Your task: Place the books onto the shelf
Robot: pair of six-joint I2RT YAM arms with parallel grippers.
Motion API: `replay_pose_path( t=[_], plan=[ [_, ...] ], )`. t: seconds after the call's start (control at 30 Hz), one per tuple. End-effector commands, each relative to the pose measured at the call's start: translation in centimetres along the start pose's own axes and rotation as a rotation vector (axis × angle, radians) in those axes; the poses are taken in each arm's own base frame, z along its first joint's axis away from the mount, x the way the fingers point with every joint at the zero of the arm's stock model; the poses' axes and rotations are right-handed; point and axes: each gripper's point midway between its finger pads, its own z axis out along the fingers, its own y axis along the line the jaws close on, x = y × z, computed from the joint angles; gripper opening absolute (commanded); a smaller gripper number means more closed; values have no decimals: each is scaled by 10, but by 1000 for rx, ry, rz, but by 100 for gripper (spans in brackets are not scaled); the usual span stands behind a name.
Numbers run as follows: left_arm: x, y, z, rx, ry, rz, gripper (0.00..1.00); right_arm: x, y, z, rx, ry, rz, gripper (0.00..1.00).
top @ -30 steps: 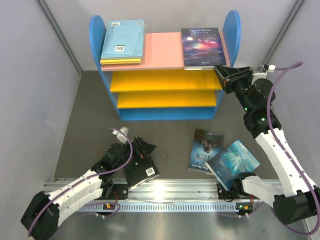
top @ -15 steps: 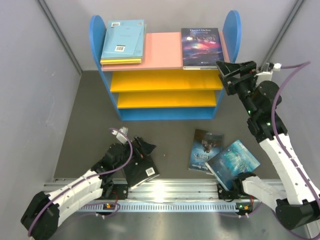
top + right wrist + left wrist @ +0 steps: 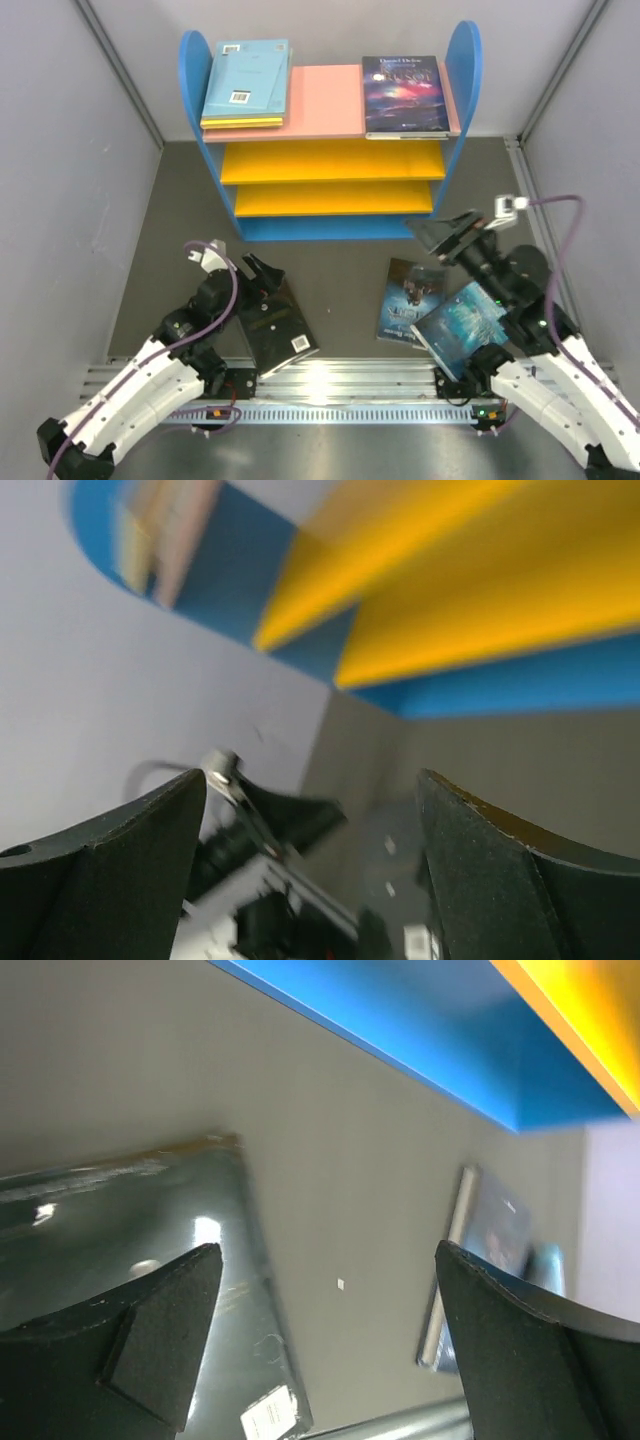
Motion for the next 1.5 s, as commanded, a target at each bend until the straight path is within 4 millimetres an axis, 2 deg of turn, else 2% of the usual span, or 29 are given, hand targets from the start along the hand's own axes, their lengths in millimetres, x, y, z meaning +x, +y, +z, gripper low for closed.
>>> replay_pose_path(
  t=[0.0,0.03,0.07,0.17,0.2,0.23,0.27,0.3,0.33,0.37,0.4,0.53,0.57,0.6,0.67,0.7,0.77,0.83,0.93,1.03,1.1,1.17,1.2,1.23,1.3,1.33,1.37,1.43,1.47],
  plan=[
    [-10,56,-20,-327,-19,46,92,81,-59,13,119,235,-56,85],
    [-12,60,-21,-384,-16,55,92,95,-62,17,116,271,-66,87],
    [-12,69,-23,-441,-17,49,93,118,-62,17,109,331,-95,88],
    [-4,86,-23,-557,6,31,93,171,-90,34,188,454,-125,92],
    [-1,90,-22,-574,12,29,93,184,-95,35,182,498,-115,92],
    [4,100,-22,-610,20,31,94,187,-91,44,148,482,-102,93],
    [7,104,-22,-627,21,21,94,204,-103,47,167,531,-97,93],
    [8,106,-20,-630,16,15,95,210,-96,53,128,549,-86,93],
    [13,111,-19,-638,26,13,95,217,-99,57,125,568,-86,93],
    [15,113,-19,-645,25,0,96,231,-110,61,148,606,-91,93],
    [16,116,-19,-654,25,-2,96,235,-102,68,104,617,-80,93],
    [26,131,-16,-693,34,1,97,253,-108,81,89,654,-60,95],
    [28,134,-15,-699,36,-2,97,261,-116,82,103,672,-63,95],
    [31,137,-13,-706,41,-1,97,263,-111,87,84,677,-60,95],
    [30,135,-10,-703,39,4,95,275,-120,91,94,710,-61,95],
    [31,137,-9,-717,42,15,94,277,-113,97,60,716,-54,95],
    [31,134,-3,-706,42,25,91,289,-118,101,58,746,-40,95],
    [39,135,3,-715,77,29,89,293,-120,104,49,757,-32,95],
    [52,133,16,-700,126,26,88,306,-130,101,59,788,-18,95],
    [53,128,25,-700,135,55,88,318,-150,90,103,836,-26,95],
    [57,124,31,-675,156,61,88,327,-168,78,158,872,-33,96],
    [67,115,41,-612,187,32,85,334,-183,65,209,904,-44,96],
    [74,118,42,-610,209,36,84,336,-190,58,240,916,-56,96],
    [79,111,49,-569,226,12,84,341,-194,51,253,933,-66,97],
    [92,115,51,-565,259,9,83,350,-204,39,281,951,-70,98],
    [96,116,52,-558,269,4,82,356,-202,34,277,962,-50,98],
    [100,111,56,-531,279,-21,81,363,-215,21,305,984,-31,98],
    [111,113,55,-519,305,-30,80,368,-204,26,242,948,68,99],
    [114,107,58,-487,308,-50,80,377,-219,14,270,967,102,99]
  ],
)
